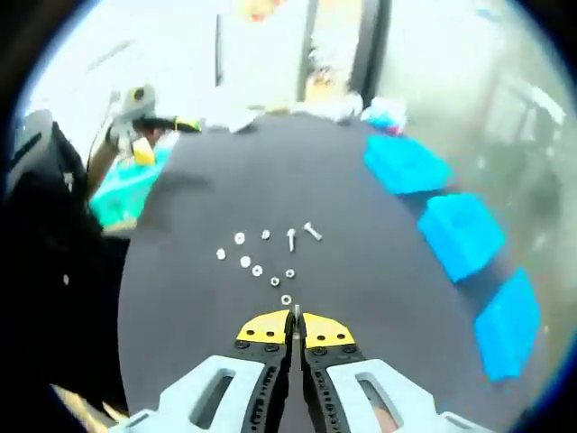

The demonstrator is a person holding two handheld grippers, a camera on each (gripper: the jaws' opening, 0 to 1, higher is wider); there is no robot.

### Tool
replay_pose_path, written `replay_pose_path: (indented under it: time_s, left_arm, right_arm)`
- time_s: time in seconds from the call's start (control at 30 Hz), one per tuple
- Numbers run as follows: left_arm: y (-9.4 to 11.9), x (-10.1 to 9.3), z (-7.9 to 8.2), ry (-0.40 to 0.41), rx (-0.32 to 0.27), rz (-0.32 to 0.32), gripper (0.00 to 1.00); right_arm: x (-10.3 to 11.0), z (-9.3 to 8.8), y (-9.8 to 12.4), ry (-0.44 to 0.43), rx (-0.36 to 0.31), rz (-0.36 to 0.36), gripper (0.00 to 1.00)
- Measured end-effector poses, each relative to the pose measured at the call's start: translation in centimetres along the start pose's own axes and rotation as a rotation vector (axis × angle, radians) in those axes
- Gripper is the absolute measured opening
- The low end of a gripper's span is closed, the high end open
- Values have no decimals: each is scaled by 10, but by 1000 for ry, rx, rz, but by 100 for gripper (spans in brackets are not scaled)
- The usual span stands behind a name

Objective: Sort the screws, nuts, and washers into the corresponding bins

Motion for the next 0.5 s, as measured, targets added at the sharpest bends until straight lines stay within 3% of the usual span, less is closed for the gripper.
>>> replay_pose_path:
  time_s: [0.13,0.3,0.5]
  left_arm:
    - [-2,-1,7,-1,-19,6,53]
    - [-2,-5,15,1,-47,8,53]
    - [-2,-6,21,20,-80,19,53]
  right_arm:
    - [5,-9,25,-49,-123,-98,1]
    - [9,-30,51,-95,-191,-200,1]
    - [2,-47,84,-185,-316,-410,1]
Point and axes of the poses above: the point that each gripper's makers call its tool centre point, and the gripper's own axes: y roughly backward along the fingers, x roughly to its left, z roughly out of its top, the point moved 7 cm from there along y, roughly backward along the fingers, and after that the axes turned 6 degrees about -x, right-handed, at the moved point
